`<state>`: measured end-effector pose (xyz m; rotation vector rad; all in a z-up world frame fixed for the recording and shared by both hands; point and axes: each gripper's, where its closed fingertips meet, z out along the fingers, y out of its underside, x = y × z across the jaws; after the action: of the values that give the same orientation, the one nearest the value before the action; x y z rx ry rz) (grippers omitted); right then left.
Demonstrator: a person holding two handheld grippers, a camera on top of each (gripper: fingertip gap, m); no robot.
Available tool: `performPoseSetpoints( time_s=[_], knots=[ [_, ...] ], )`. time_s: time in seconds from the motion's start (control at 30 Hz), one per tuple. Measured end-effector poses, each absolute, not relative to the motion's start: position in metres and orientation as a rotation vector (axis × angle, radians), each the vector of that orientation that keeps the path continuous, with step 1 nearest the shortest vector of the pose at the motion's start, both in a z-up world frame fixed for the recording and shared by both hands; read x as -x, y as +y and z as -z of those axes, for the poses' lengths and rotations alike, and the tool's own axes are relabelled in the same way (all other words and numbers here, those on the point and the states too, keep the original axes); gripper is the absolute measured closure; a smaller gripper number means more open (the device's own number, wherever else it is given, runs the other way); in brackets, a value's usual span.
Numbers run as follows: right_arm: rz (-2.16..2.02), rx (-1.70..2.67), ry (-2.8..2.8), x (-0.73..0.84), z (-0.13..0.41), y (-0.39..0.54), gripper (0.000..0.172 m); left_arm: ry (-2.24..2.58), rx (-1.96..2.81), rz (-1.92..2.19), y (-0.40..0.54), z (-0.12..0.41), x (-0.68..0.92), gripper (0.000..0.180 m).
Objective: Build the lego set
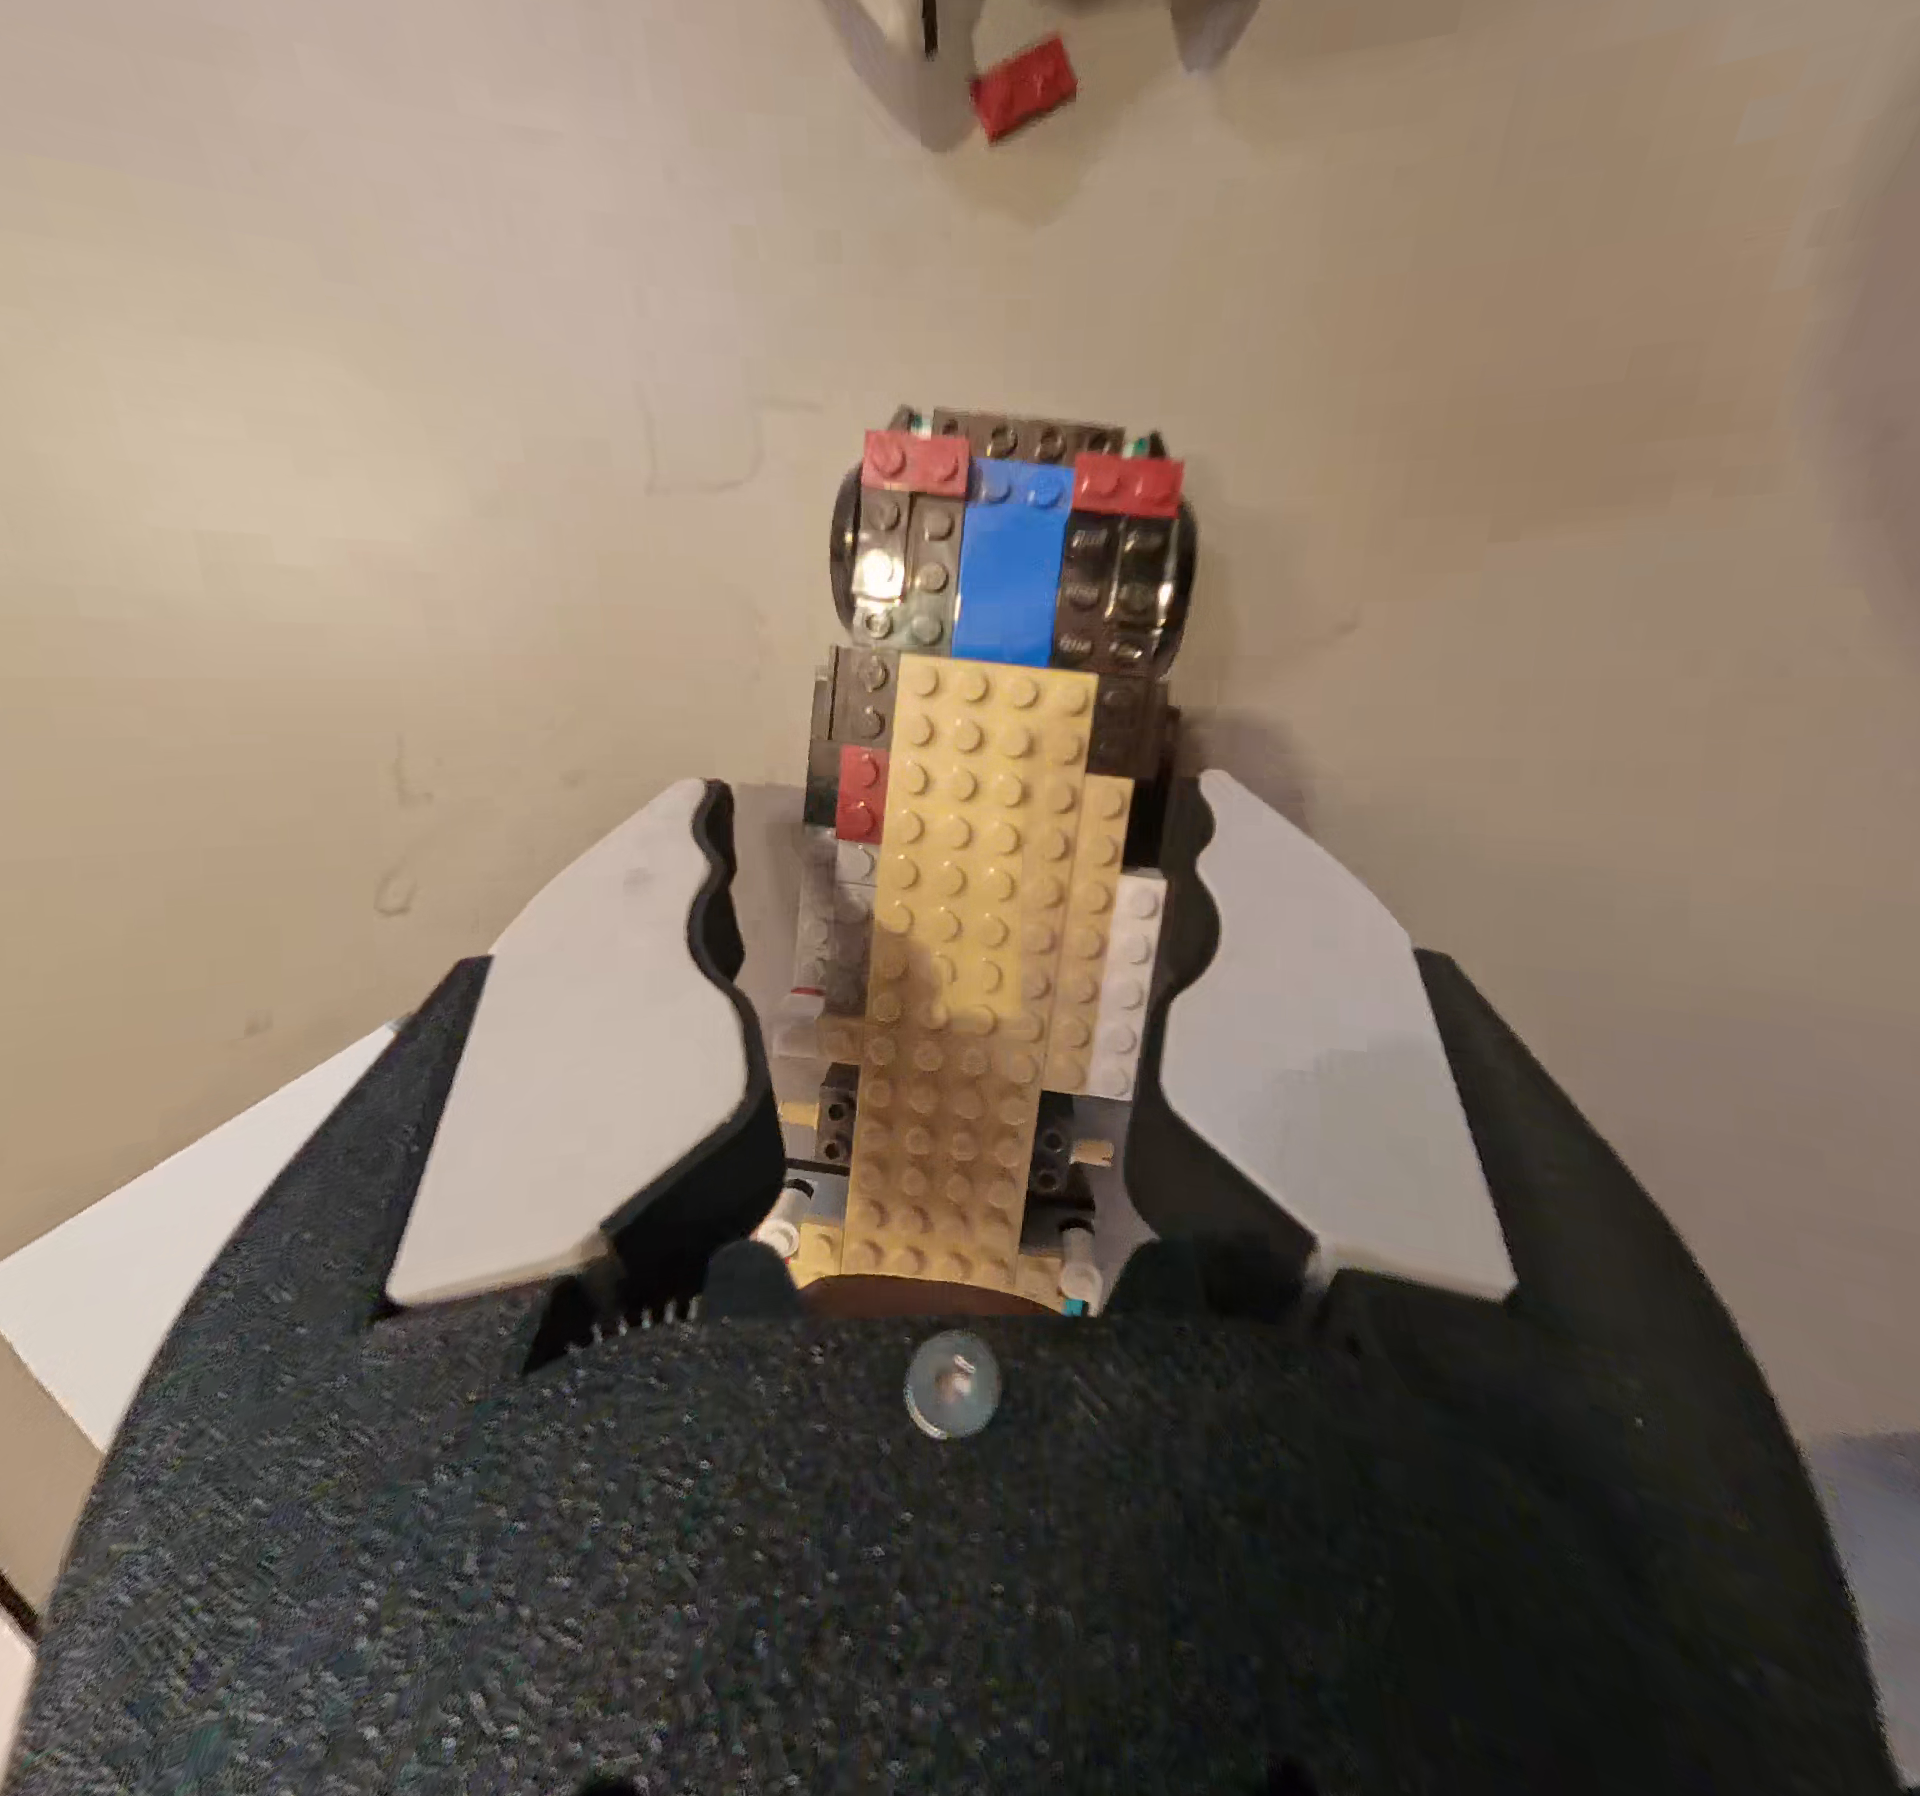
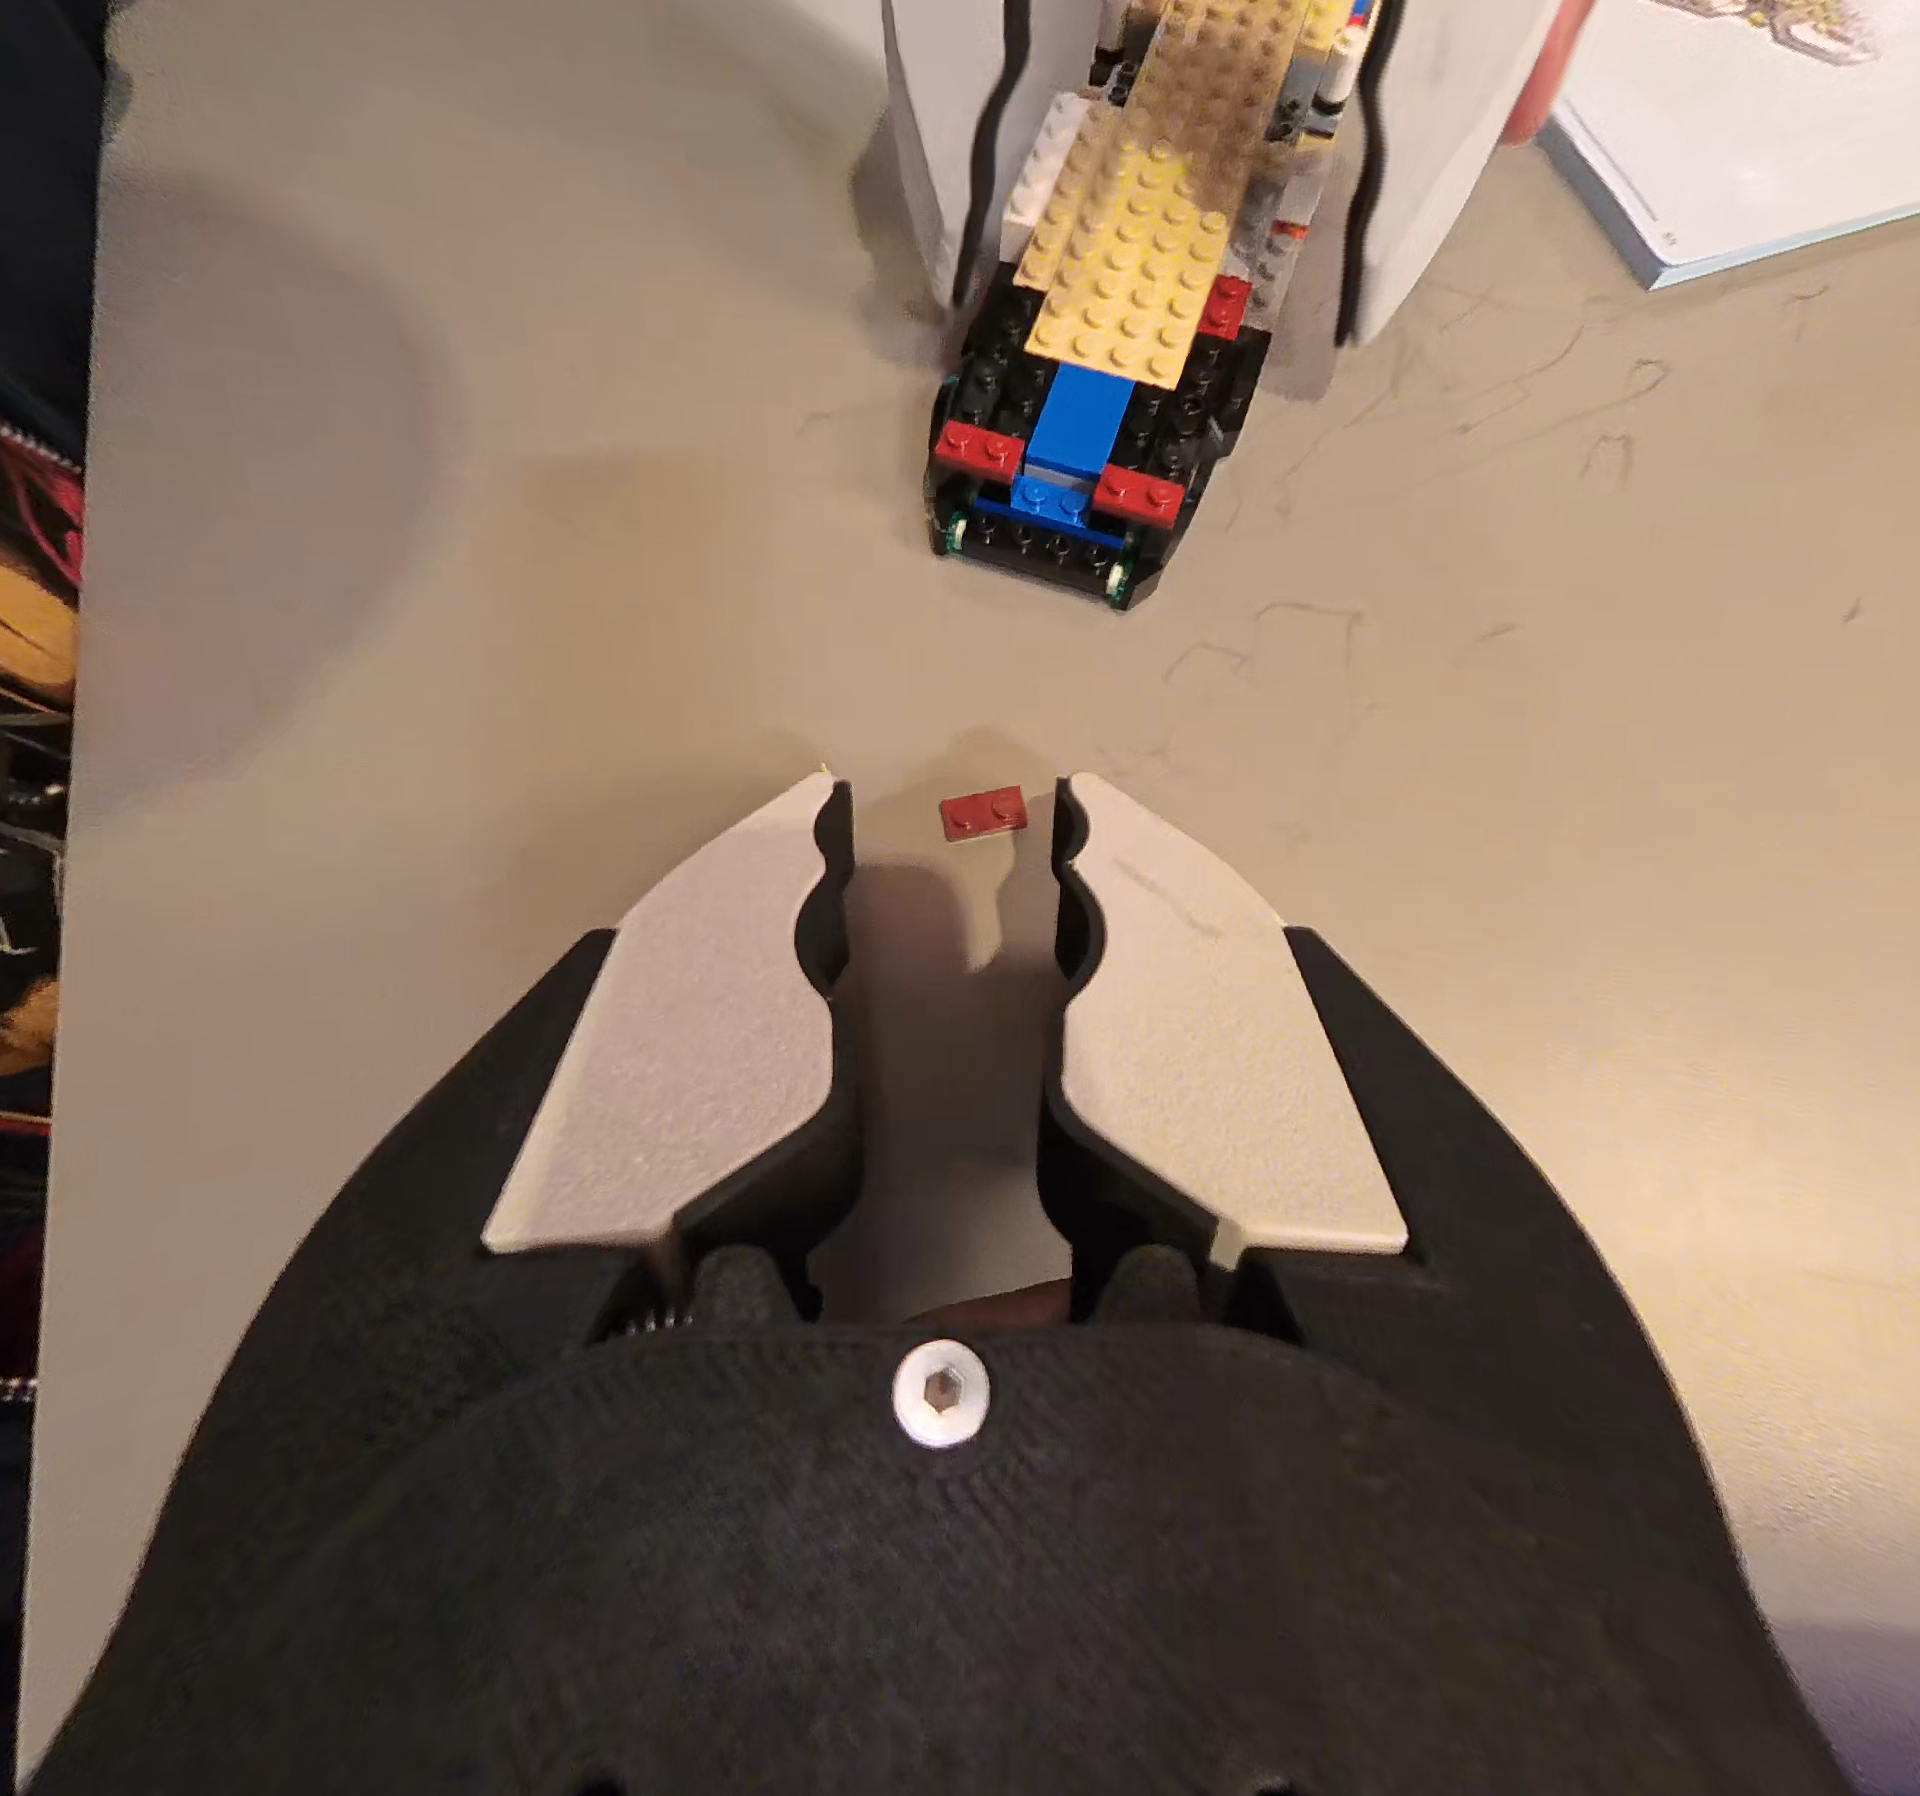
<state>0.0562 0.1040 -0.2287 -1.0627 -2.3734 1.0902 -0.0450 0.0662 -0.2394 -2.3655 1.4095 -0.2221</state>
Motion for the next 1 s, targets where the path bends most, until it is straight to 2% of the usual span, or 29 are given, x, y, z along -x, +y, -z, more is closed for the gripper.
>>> performPoseSetpoints(
  time_s=[0.1,0.37,0.63,1.0],
  knots=[
    [-1.084,1.045,-2.313,-0.051,0.224,0.108,0.135,1.398,2.404,0.285,0.062,0.247,0.043,0.111],
    [-0.803,0.716,-2.166,-0.029,0.209,0.106,0.132,1.360,2.373,0.349,0.058,0.246,0.040,0.111],
    [-0.465,0.408,-2.140,-0.016,0.220,0.089,0.129,1.321,2.351,0.470,0.053,0.242,0.033,0.111],
    [-0.344,0.240,-2.065,-0.003,0.221,0.070,0.129,1.282,2.299,0.614,0.049,0.235,0.026,0.112]
  ],
)
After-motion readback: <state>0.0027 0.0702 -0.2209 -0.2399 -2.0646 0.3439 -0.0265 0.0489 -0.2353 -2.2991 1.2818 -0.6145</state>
